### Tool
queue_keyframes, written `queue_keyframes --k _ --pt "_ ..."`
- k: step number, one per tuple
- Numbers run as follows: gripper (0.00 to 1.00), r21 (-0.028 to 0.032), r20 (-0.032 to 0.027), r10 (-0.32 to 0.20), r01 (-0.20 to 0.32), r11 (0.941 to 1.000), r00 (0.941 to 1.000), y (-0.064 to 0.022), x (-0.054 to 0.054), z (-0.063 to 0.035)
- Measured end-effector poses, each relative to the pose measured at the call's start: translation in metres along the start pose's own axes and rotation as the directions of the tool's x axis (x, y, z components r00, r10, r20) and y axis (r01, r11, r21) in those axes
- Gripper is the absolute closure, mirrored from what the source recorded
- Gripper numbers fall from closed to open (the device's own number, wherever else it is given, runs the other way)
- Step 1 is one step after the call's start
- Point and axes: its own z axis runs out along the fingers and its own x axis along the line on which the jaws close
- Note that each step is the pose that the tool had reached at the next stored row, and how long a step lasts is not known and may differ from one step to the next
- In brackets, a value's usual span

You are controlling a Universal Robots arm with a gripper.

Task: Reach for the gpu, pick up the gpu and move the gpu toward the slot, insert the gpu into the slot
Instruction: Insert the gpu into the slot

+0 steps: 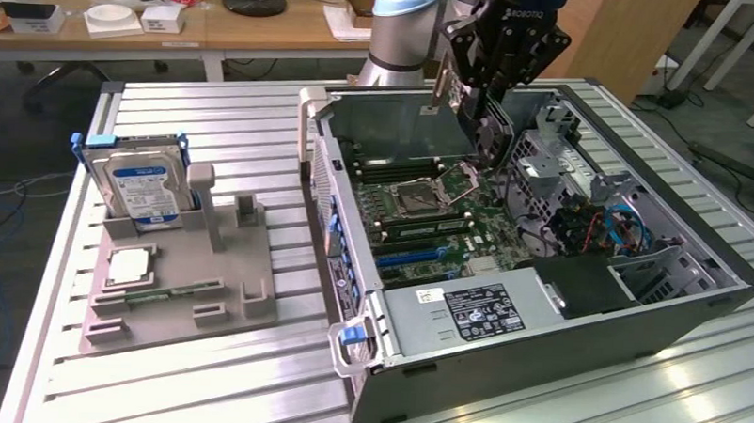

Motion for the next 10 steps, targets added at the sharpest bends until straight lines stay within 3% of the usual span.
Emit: queue_keyframes --k 6,10 --pt "0.74 0.0000 0.0000 -0.002 0.002 1.0000 1.0000 0.0000 0.0000 0.0000" --pt "0.74 -0.0001 -0.0007 -0.069 0.069 0.9976 0.9976 0.0000 0.0000 0.0000"
